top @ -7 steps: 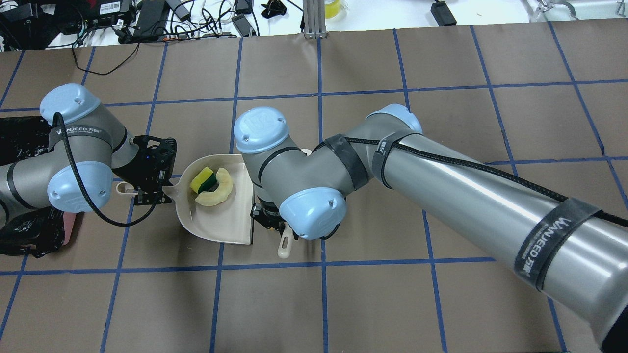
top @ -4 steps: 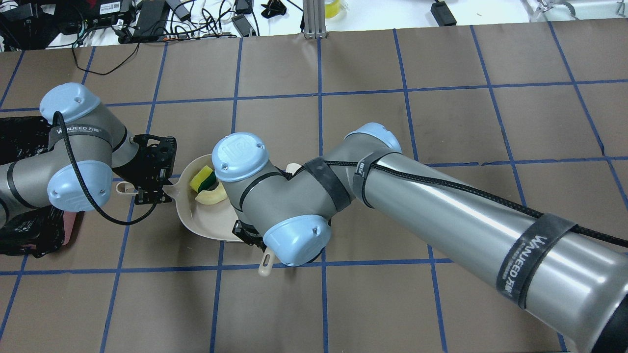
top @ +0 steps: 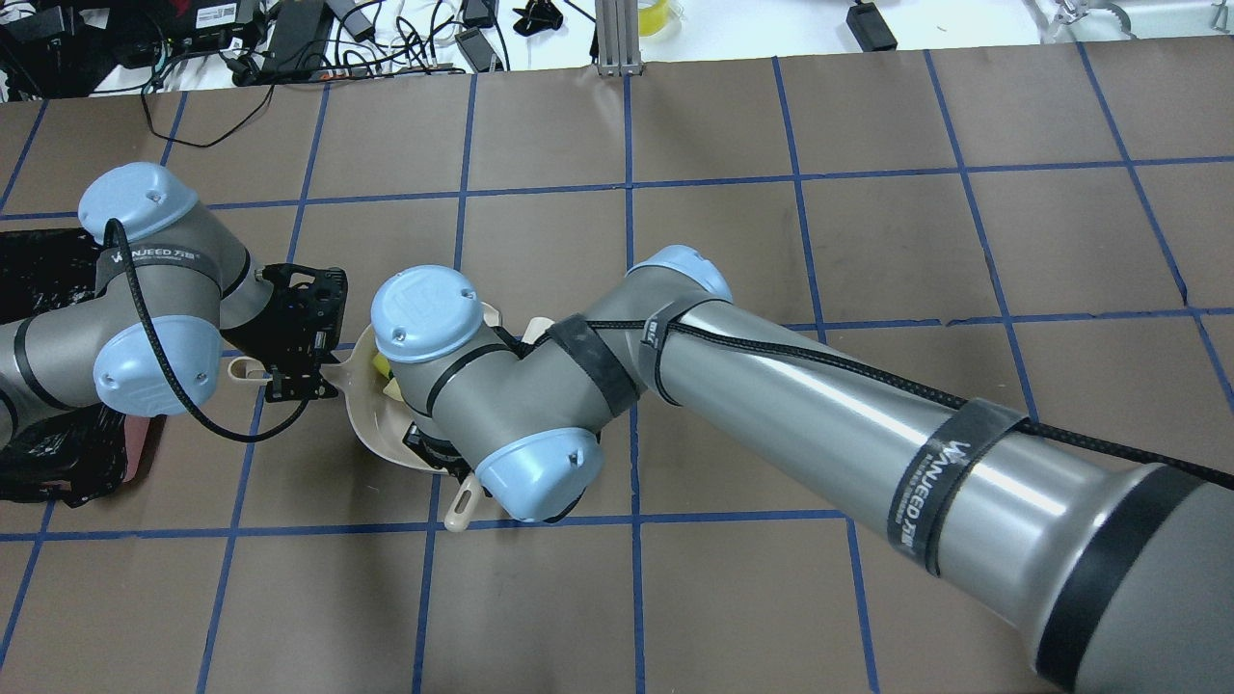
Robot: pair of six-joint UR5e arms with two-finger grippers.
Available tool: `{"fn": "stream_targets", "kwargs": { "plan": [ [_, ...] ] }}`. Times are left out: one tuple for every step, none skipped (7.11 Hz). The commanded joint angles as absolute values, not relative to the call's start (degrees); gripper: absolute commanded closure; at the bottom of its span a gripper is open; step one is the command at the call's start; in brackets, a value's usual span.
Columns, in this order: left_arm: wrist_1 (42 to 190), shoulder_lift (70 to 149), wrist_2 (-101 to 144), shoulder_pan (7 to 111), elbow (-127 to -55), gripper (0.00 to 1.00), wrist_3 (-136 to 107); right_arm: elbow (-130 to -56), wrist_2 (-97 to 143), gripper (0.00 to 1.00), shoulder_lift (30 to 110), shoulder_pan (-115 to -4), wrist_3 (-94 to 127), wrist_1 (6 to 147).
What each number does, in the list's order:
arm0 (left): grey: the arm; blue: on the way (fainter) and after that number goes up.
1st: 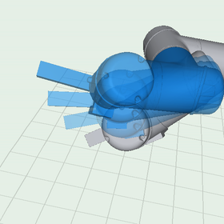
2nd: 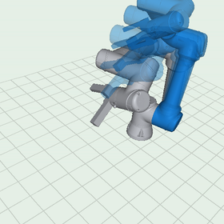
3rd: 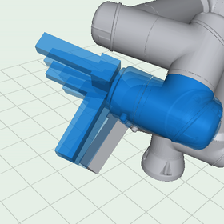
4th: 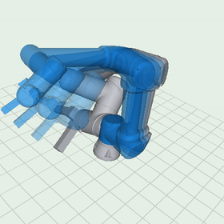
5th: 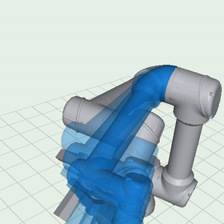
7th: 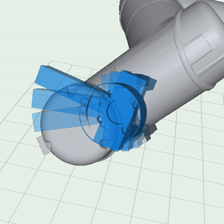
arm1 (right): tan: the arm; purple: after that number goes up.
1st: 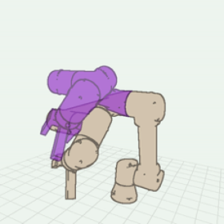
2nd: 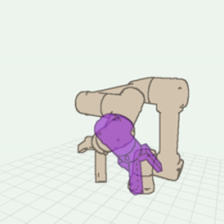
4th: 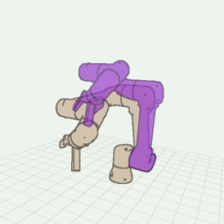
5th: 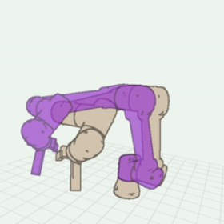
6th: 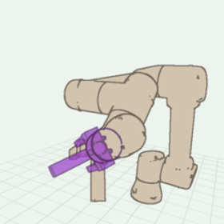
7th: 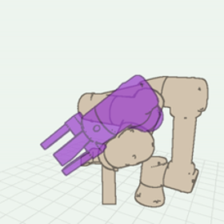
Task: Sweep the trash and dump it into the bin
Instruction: 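Push the remaining items deeper into the dustpan with the brush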
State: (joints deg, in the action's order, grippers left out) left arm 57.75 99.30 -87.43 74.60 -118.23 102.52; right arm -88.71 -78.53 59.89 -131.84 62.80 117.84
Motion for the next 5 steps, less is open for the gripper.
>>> {"fn": "stream_targets", "kwargs": {
  "plan": [
    [57.7,99.3,-87.5,74.6,-118.2,1.0,102.4,-83.9,-78.7,1.0,57.2,-132.1,63.8,114.1],
    [57.7,99.2,-87.4,74.6,-118.2,1.0,102.4,-83.8,-79.2,1.0,57.9,-131.9,62.9,111.8],
    [57.7,99.2,-87.4,74.6,-118.2,1.0,102.3,-84.4,-81.4,1.0,59.1,-131.7,61.0,110.1],
    [57.7,99.2,-87.4,74.6,-118.2,1.0,102.4,-84.7,-83.5,1.0,60.0,-130.5,57.2,107.6],
    [57.7,99.2,-87.4,74.6,-118.2,1.0,102.3,-84.8,-85.6,1.0,61.2,-129.2,55.4,105.5]
  ]
}}
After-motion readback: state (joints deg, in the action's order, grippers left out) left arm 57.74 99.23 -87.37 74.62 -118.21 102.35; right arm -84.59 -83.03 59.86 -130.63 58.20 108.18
